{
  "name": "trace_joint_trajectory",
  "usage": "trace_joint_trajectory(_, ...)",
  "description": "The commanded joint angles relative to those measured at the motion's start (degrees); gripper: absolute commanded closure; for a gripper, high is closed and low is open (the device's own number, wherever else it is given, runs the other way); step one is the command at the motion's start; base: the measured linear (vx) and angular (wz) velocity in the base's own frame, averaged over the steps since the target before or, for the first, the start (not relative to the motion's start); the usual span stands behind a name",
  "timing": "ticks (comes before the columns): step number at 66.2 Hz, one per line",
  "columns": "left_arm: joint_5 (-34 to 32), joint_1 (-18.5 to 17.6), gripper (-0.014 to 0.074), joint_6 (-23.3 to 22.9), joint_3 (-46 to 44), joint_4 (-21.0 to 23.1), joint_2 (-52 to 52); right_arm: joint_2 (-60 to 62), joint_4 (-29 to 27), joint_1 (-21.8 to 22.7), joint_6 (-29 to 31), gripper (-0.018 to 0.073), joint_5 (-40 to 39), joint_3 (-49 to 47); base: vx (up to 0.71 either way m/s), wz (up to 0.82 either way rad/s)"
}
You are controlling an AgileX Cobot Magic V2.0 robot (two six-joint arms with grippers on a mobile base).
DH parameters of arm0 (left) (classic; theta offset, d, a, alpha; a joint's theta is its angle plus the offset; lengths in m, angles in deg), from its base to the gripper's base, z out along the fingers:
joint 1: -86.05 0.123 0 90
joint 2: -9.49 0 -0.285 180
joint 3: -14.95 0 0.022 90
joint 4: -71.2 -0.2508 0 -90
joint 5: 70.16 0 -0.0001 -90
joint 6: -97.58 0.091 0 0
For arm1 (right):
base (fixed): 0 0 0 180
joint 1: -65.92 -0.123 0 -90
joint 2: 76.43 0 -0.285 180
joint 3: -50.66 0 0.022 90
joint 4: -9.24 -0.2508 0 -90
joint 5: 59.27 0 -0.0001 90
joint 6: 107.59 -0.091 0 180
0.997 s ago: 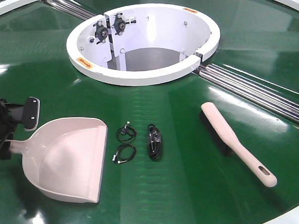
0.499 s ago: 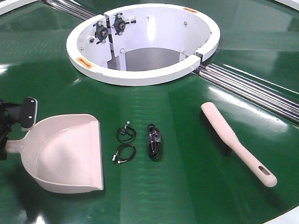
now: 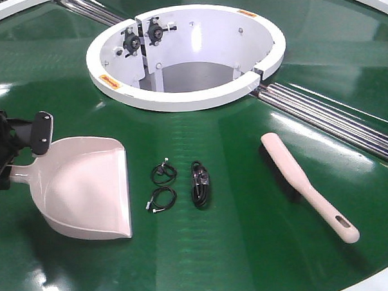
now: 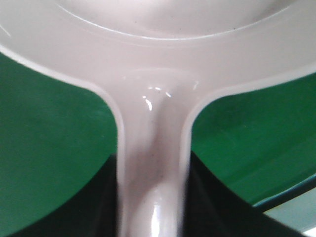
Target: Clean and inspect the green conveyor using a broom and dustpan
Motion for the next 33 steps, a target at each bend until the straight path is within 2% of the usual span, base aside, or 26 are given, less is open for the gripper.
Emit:
trace_joint_trajectory(1,-0.6,-0.8,0.0604,-0.3,-1.6,-1.3,1.8,0.6,0.7,0.4,0.7,0.0568,-4.1,0.2,0.0,0.0)
trace_joint_trajectory(18,-3.6,-0.8,0.0602,0.1,-1.6,-3.1,1.1,0.6,0.7,0.4,0.7,0.0568,-4.1,0.2,0.0,0.0)
trace_joint_trajectory(33,-6.7,-0.8,0.0603,1.7,-1.6,-2.7,0.9,0.6,0.7,0.4,0.7,0.0568,-4.1,0.2,0.0,0.0)
